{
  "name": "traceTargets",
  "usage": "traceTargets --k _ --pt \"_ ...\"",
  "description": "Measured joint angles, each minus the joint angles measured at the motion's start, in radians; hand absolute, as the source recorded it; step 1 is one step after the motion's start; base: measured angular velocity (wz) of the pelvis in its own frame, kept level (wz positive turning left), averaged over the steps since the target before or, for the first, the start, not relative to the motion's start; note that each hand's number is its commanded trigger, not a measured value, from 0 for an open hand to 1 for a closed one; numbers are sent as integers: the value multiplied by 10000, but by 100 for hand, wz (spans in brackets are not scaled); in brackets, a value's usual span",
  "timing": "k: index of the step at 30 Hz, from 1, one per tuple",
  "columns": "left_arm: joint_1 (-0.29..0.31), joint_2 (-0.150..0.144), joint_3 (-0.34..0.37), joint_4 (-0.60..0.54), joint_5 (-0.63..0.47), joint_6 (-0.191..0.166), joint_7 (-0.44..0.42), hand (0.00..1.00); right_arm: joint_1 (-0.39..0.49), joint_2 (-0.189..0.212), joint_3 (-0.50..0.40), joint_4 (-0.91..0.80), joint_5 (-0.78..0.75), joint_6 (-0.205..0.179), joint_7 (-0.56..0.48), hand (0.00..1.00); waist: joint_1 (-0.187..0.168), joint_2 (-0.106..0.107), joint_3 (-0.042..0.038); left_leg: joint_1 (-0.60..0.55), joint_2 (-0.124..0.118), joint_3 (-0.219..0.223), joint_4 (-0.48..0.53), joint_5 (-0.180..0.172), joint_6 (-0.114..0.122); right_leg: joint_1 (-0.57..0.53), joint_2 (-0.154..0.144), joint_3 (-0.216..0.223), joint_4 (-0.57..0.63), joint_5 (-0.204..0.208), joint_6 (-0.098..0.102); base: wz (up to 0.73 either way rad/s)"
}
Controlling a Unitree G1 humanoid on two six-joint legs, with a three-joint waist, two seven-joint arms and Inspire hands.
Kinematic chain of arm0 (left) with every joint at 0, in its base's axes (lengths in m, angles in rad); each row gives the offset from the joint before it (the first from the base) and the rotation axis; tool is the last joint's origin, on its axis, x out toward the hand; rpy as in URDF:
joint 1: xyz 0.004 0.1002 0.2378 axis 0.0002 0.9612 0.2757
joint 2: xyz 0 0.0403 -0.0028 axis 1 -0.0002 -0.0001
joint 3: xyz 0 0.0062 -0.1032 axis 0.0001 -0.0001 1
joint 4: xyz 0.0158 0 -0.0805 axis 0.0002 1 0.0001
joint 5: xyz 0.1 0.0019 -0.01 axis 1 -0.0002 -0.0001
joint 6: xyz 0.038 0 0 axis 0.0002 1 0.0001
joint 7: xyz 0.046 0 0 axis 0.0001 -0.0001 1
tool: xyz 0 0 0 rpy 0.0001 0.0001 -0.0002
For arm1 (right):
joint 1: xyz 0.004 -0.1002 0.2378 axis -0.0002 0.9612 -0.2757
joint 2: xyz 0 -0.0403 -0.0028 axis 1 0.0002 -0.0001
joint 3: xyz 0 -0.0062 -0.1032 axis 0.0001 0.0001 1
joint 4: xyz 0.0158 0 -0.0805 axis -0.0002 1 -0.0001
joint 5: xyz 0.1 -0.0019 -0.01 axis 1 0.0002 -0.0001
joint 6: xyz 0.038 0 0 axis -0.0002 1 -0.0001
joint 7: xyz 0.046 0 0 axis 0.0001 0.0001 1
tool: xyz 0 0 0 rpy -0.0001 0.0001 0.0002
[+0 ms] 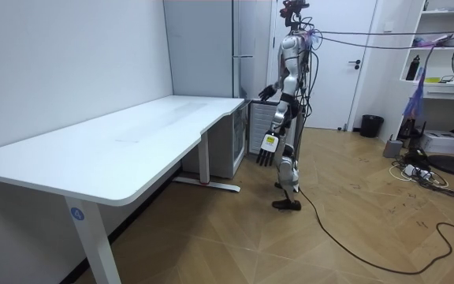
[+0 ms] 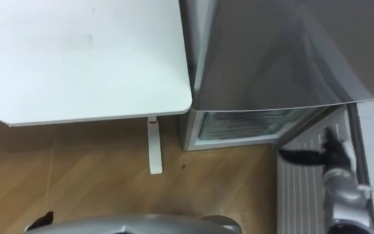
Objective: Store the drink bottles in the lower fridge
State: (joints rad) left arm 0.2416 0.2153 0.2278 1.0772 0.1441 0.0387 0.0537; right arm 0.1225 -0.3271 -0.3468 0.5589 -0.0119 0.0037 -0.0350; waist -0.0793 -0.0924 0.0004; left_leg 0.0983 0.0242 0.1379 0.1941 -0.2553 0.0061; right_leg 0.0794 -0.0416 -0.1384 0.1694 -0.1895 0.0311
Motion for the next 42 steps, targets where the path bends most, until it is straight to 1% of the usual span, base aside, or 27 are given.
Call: traceTargets --k 1,3,5,6,8,10,12,13,15,16,17,18,19,21,23,25,26,28,29,30,32,34,36,37,39,41,42 --pt "71 18 90 -60 46 18 19 0 42 -39 -158 -343 -64 -1 -97 0 -33 -23 -3 4 5 -2 3 0 0 11 4 6 0 0 0 0" --pt "311 59 255 -392 253 60 63 0 169 -300 -573 -1238 -330 -9 -461 0 -137 -117 -38 14 10 4 14 0 -1 10 10 16 10 1 -1 0" --pt "326 60 379 -418 469 61 74 0 122 -334 -1017 -1663 -590 -16 -687 0 -175 -135 -45 36 10 18 14 1 -1 31 18 72 10 3 -5 0" --pt "320 64 465 -421 457 63 83 0 106 -338 -1291 -1820 -768 -14 -924 0 -197 -177 -72 37 11 23 16 0 -1 20 24 112 13 4 -6 0" --pt "339 65 469 -416 457 107 87 0 105 -361 -1580 -2031 -810 -14 -1320 0 -206 -191 -73 29 14 24 18 0 -1 5 38 204 17 6 -10 -2" --pt "345 60 453 -412 459 285 85 0 104 -386 -1718 -2111 -803 -13 -1724 0 -263 -201 -73 10 25 20 19 0 -1 -9 54 251 23 23 -24 -4" --pt "362 56 452 -504 465 453 61 0 105 -430 -1954 -2098 -688 99 -2123 0 -314 -188 -73 -15 36 18 9 0 -1 -90 65 257 77 32 -31 -2" --pt "367 55 455 -525 473 486 48 0 105 -481 -1993 -2091 -649 154 -2181 0 -331 -185 -75 -24 37 18 5 1 -1 -106 65 265 103 32 -31 -5" --pt "419 51 490 -661 483 574 23 0 57 -767 -2205 -1903 -411 213 -2293 0 -409 -132 -85 -40 31 17 -59 11 8 -115 65 313 181 32 -31 -4" --pt "434 52 532 -687 484 585 23 0 6 -818 -2284 -1798 -349 217 -2348 0 -435 -174 -64 -39 25 18 -82 27 8 -120 62 313 184 32 -31 0" --pt "450 47 669 -691 483 624 23 0 -77 -924 -2389 -1589 -174 260 -2457 0 -519 -179 -61 -31 20 9 -121 50 5 -123 59 303 185 32 -31 0" --pt "464 47 798 -716 477 656 34 0 -69 -1110 -2443 -1205 310 299 -2506 0 -530 -185 -70 -9 23 -9 -128 55 -2 -105 63 291 175 32 -31 0" --pt "507 42 857 -768 477 659 43 0 -71 -1189 -2500 -961 577 337 -2508 0 -536 -209 -74 5 26 -18 -133 58 -7 -85 67 285 171 32 -31 3" --pt "844 13 852 -1196 476 698 97 0 -103 -1398 -2674 -8 1608 558 -2649 0 -537 -268 -95 7 34 -43 -113 71 -23 -52 72 253 164 32 -31 2" --pt "979 22 865 -1392 489 780 127 0 -212 -1564 -2690 816 2277 648 -2689 0 -556 -300 -94 -3 34 -48 -96 71 -24 -61 73 257 159 32 -31 0" --pt "990 73 872 -1394 572 882 148 0 -403 -1791 -2707 1793 2701 784 -2670 0 -625 -320 -100 -9 27 -86 -81 71 -23 -37 58 188 158 32 -31 7" --pt "994 106 881 -1394 570 926 150 0 -444 -1932 -2777 2335 3055 941 -2664 0 -639 -327 -99 -4 22 -129 -64 71 -23 11 50 114 157 32 -31 12" --pt "1024 117 958 -1408 570 996 147 0 -444 -2096 -2946 2899 3762 1105 -2655 0 -629 -328 -98 8 21 -178 -64 71 -23 40 55 121 156 31 -31 7" --pt "1029 121 1060 -1444 565 1112 131 0 -455 -2253 -2982 3247 4314 1248 -2648 0 -600 -320 -91 -1 23 -196 -76 70 -23 39 60 116 156 32 -31 0" --pt "1032 157 1109 -1443 566 1209 96 0 -527 -2459 -2989 3764 4766 1301 -2566 0 -613 -316 -90 2 32 -198 -109 69 -24 52 68 118 157 33 -33 0" --pt "1025 240 1161 -1444 567 1313 -14 0 -570 -2645 -3048 4448 5216 1390 -2427 0 -629 -304 -79 -2 40 -246 -108 71 -29 71 76 92 152 42 -48 5" --pt "1035 313 1161 -1443 568 1366 -107 0 -588 -2716 -3047 5046 5635 1446 -2298 0 -625 -297 -70 -22 50 -260 -79 77 -39 78 87 75 153 52 -64 6" --pt "1052 352 1222 -1440 565 1418 -288 0 -664 -2882 -3143 6175 6391 1685 -1925 0 -723 -295 -75 -82 37 -369 -16 77 -39 101 88 62 153 53 -66 13" --pt "1069 358 1230 -1441 566 1441 -310 0 -664 -2890 -3164 6377 6518 1766 -1886 0 -736 -291 -75 -99 37 -388 6 77 -39 96 89 61 153 53 -67 10" --pt "1134 370 1232 -1452 565 1532 -462 0 -662 -2894 -3196 6899 6818 1973 -1637 0 -799 -243 -75 -200 36 -437 58 77 -40 36 93 60 153 64 -85 0" --pt "1135 372 1232 -1451 565 1560 -480 0 -662 -2936 -3257 7325 6963 2046 -1543 0 -798 -167 -62 -208 42 -438 72 76 -41 30 99 57 152 71 -96 0" --pt "1132 376 1232 -1450 565 1561 -480 0 -662 -2990 -3257 7646 7117 2091 -1487 0 -792 -158 -69 -203 42 -464 76 76 -41 49 99 42 151 72 -98 0"
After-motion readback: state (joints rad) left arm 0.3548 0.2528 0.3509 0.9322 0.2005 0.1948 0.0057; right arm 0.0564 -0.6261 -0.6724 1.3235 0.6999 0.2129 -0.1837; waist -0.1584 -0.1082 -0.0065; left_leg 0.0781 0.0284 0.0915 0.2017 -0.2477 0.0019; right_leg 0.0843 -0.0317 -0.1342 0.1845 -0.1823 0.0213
